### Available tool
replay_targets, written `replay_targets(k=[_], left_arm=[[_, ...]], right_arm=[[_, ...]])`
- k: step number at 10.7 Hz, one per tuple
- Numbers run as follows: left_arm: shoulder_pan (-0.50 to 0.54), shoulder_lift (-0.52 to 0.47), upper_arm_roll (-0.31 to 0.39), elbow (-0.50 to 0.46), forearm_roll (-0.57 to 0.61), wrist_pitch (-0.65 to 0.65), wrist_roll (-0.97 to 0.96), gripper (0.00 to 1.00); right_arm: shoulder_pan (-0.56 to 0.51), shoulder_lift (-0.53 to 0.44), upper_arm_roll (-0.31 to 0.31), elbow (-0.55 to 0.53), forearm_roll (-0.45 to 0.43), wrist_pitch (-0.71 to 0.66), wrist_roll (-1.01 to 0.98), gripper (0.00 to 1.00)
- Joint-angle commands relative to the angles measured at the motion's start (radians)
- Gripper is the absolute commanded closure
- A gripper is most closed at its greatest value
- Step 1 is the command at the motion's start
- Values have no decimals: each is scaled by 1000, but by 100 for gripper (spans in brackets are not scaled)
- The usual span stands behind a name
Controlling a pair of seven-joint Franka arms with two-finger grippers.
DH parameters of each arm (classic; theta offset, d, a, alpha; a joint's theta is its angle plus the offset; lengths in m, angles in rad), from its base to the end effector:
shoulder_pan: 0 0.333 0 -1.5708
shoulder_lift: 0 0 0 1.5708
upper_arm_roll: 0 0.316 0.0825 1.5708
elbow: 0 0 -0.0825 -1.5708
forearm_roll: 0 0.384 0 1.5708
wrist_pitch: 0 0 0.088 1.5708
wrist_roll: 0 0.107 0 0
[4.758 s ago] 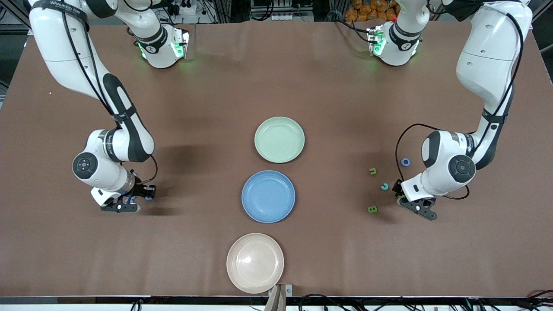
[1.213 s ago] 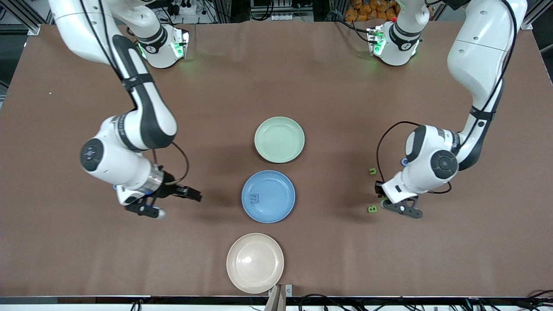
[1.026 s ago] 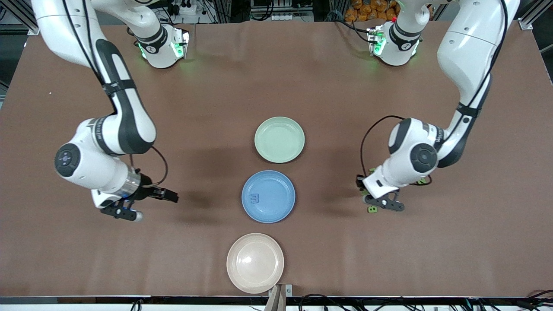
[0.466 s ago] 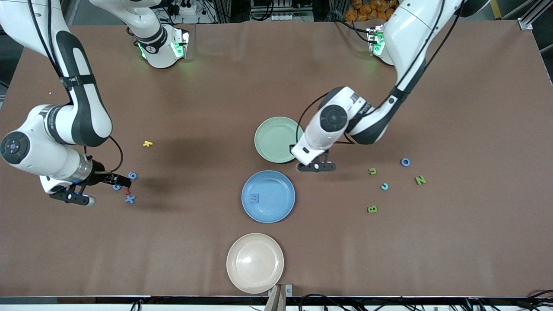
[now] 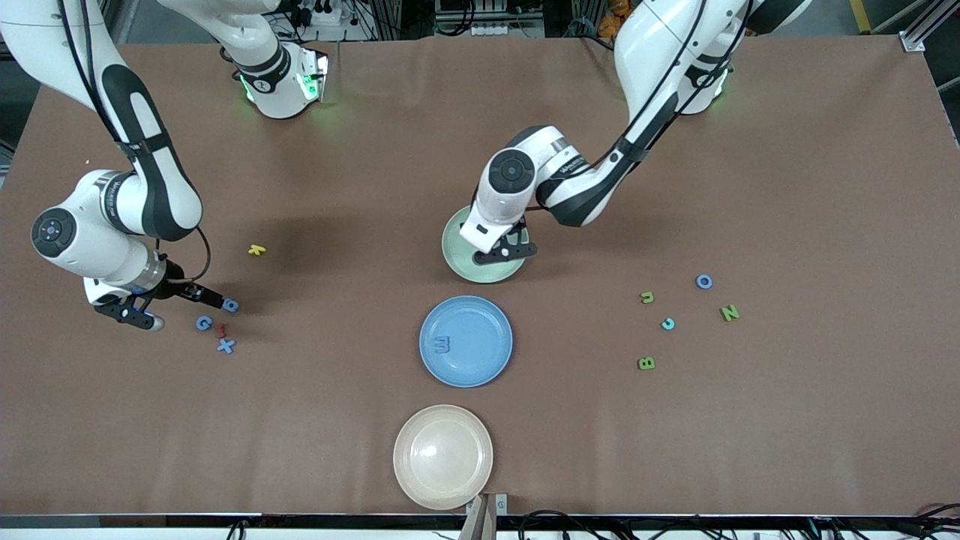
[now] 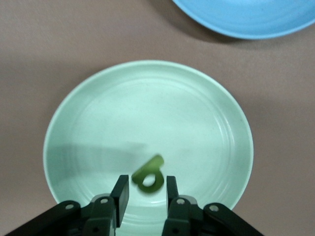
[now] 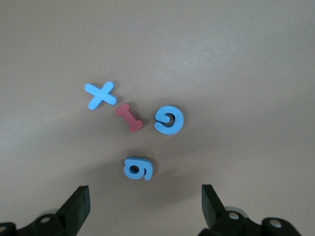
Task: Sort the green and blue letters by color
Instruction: 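Place the green b on the green plate while the right gripper reaches 9, then grasp the blue 9 with the right gripper and drop it on the blue plate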
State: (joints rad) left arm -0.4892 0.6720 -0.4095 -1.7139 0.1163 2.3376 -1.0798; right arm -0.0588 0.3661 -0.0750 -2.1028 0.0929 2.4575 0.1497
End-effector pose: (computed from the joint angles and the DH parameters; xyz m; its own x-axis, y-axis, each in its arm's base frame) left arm 0.4420 -0.5077 0.2258 0.9748 0.1728 -0.1414 0.1861 -0.9787 0.0872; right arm 0.5757 -0.0771 0.2422 0.9390 -0.3436 -0.0151 -0.3439 -0.9386 -0.0292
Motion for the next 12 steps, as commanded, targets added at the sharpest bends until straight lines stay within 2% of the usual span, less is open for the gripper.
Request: replay_targets(k=[1,3,4,7,9,11,12], left_arm=[[-11,8,23,37,9,-9,-23,0],[9,-28,63,51,67,-11,3,0],[29,-40,86,53,118,-11,93,0],[193,-12,95,143,115,-11,583,0],[301,-2,94,151,114,-8,890,0],[391,21,94,151,114,-4,1111,0],[420,41,94,161,114,9,1205,0]], right_arm=[[-1,28,17,-20,-9,60,97,0],[14,72,17,-20,-5,110,120,0],[17,92,17,-19,-5,130,122,0],[23,128,17,-19,-4,175,125,2],[25,131,17,-20,-5,175,123,21],[28,139,17,-22,-5,179,123,60],[28,140,17,-22,-5,179,123,68]])
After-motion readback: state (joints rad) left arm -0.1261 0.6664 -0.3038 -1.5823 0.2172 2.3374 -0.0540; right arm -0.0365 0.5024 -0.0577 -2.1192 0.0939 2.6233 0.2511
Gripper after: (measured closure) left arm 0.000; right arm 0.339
